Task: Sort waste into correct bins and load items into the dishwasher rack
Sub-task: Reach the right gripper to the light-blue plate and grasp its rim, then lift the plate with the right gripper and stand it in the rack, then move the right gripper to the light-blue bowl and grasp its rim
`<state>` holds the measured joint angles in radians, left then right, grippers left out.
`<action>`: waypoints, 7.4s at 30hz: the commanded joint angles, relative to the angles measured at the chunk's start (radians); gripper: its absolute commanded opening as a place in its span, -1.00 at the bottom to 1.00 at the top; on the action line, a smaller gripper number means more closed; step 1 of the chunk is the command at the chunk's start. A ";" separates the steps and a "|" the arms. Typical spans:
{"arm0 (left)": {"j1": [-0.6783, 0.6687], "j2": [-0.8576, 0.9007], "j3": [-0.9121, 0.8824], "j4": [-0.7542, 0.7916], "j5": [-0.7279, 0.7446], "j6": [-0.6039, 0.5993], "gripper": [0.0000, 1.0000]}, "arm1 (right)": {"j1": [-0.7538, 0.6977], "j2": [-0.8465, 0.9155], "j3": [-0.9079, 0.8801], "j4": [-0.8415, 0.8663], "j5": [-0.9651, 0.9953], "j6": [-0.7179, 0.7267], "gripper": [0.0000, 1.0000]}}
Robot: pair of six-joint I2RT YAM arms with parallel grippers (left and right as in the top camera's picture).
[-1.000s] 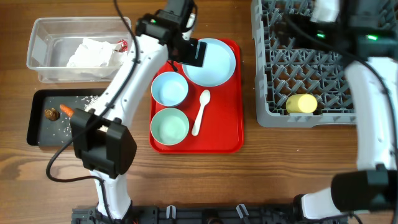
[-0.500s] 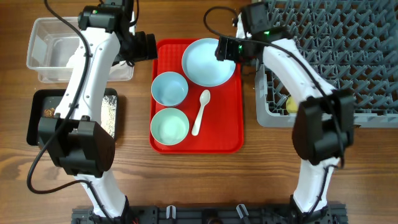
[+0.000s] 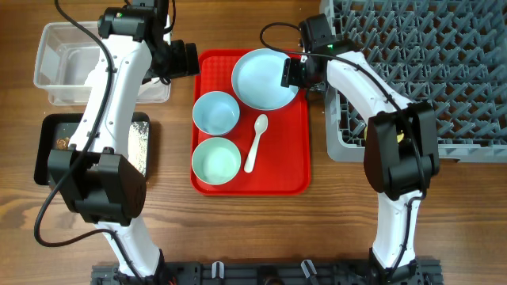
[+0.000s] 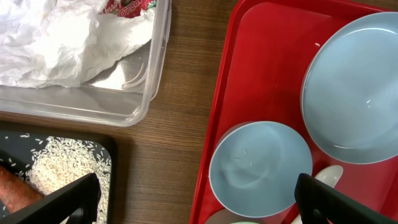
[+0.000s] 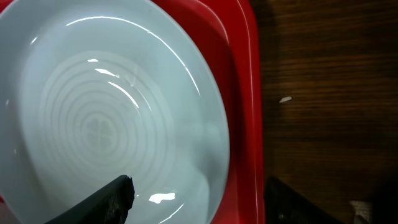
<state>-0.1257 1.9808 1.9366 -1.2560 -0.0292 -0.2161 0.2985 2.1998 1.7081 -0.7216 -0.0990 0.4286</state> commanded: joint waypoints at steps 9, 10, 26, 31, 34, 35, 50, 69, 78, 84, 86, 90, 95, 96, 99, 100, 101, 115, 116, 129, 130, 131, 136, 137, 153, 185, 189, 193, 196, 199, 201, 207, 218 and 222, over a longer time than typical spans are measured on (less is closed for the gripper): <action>0.006 -0.021 0.006 0.003 -0.010 -0.013 1.00 | 0.046 0.069 -0.001 0.004 0.072 -0.035 0.43; 0.006 -0.021 0.006 0.003 -0.010 -0.013 1.00 | 0.045 0.068 -0.001 0.004 0.080 -0.034 0.46; 0.006 -0.021 0.006 0.017 -0.009 -0.013 1.00 | 0.029 -0.079 0.001 0.001 0.133 -0.036 0.61; 0.006 -0.021 0.006 0.018 -0.010 -0.013 1.00 | 0.052 -0.070 -0.001 0.000 0.107 -0.064 0.61; 0.006 -0.021 0.006 0.017 -0.009 -0.014 1.00 | 0.068 -0.045 -0.001 0.002 0.107 -0.071 0.59; 0.006 -0.021 0.006 0.017 -0.009 -0.014 1.00 | 0.070 -0.035 -0.002 0.002 0.107 -0.071 0.58; 0.006 -0.021 0.006 0.017 -0.006 -0.028 1.00 | 0.089 0.080 -0.002 0.007 0.108 -0.060 0.45; 0.006 -0.021 0.006 0.017 -0.006 -0.028 1.00 | 0.031 0.071 0.055 0.010 0.130 -0.063 -0.91; 0.006 -0.021 0.006 0.018 -0.006 -0.028 1.00 | -0.032 -0.078 0.167 -0.016 0.161 -0.116 -0.92; 0.006 -0.021 0.006 0.018 -0.006 -0.028 1.00 | -0.069 -0.241 0.180 -0.011 0.311 -0.172 -0.91; 0.006 -0.021 0.006 0.018 -0.006 -0.028 1.00 | -0.081 -0.288 0.180 0.005 0.371 -0.224 -0.91; 0.006 -0.021 0.006 0.018 -0.006 -0.028 1.00 | -0.111 -0.366 0.180 0.065 0.588 -0.392 -0.91; 0.006 -0.021 0.006 0.017 -0.006 -0.028 1.00 | -0.181 -0.377 0.179 0.173 0.868 -0.672 -0.91; 0.006 -0.021 0.006 0.017 -0.006 -0.028 1.00 | -0.200 -0.375 0.179 0.190 0.874 -0.724 -0.92; 0.006 -0.021 0.006 0.017 -0.006 -0.028 1.00 | -0.262 -0.365 0.179 0.206 0.866 -0.812 -0.91; 0.006 -0.021 0.006 0.017 -0.006 -0.028 1.00 | -0.283 -0.361 0.179 0.204 0.858 -0.840 -0.91; 0.006 -0.021 0.006 0.017 -0.006 -0.028 1.00 | -0.303 -0.356 0.177 0.204 0.853 -0.862 -0.91; 0.006 -0.021 0.006 0.018 -0.006 -0.028 1.00 | -0.444 -0.266 0.133 0.205 0.620 -1.011 -0.92; 0.006 -0.021 0.006 0.018 -0.006 -0.028 1.00 | -0.444 -0.248 0.133 0.207 0.621 -1.028 -0.91; 0.006 -0.021 0.006 0.020 -0.006 -0.028 1.00 | -0.478 -0.174 0.133 0.389 0.766 -1.005 -0.91; 0.006 -0.021 0.006 0.023 -0.006 -0.028 1.00 | -0.482 -0.174 0.133 0.411 0.785 -1.004 -0.91; 0.006 -0.021 0.006 0.028 -0.006 -0.028 1.00 | -0.488 -0.174 0.133 0.421 0.783 -1.001 -0.91; 0.006 -0.021 0.006 0.033 -0.006 -0.028 1.00 | -0.497 -0.166 0.133 0.418 0.753 -0.993 -0.91; 0.006 -0.021 0.006 0.033 -0.006 -0.028 1.00 | -0.497 -0.162 0.133 0.417 0.747 -0.986 -0.91; 0.006 -0.021 0.006 0.043 -0.006 -0.028 1.00 | -0.495 -0.119 0.132 0.294 0.618 -0.843 0.69; 0.054 -0.028 0.006 0.008 0.051 -0.029 1.00 | -0.301 -0.470 0.132 -0.215 -0.406 -0.351 0.99; 0.072 -0.028 0.006 0.006 0.051 -0.034 1.00 | -0.145 -0.394 0.132 -0.276 -0.272 -0.347 0.99; 0.075 -0.028 0.006 0.006 0.050 -0.035 1.00 | -0.010 -0.303 0.132 -0.272 -0.270 -0.321 0.99; 0.075 -0.028 0.006 0.005 0.016 -0.035 1.00 | 0.068 -0.234 0.132 -0.250 -0.270 -0.262 0.97; 0.085 -0.028 0.006 0.005 -0.006 -0.035 1.00 | 0.161 -0.134 0.132 -0.214 -0.270 -0.151 0.75; 0.090 -0.028 0.006 0.005 -0.006 -0.035 1.00 | 0.191 -0.097 0.132 -0.200 -0.266 -0.116 0.64; 0.096 -0.028 0.006 0.003 -0.006 -0.035 1.00 | 0.255 -0.003 0.132 -0.168 -0.235 -0.026 0.24; 0.096 -0.028 0.006 0.002 -0.006 -0.035 1.00 | 0.288 0.110 0.131 -0.144 -0.200 0.047 -0.34; 0.096 -0.028 0.006 0.000 -0.006 -0.035 1.00 | 0.288 0.122 0.131 -0.135 -0.199 0.071 -0.56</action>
<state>-0.0360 1.9800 1.9366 -1.2537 -0.0257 -0.2390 0.5800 2.2967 1.8366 -0.8673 -0.3130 0.4603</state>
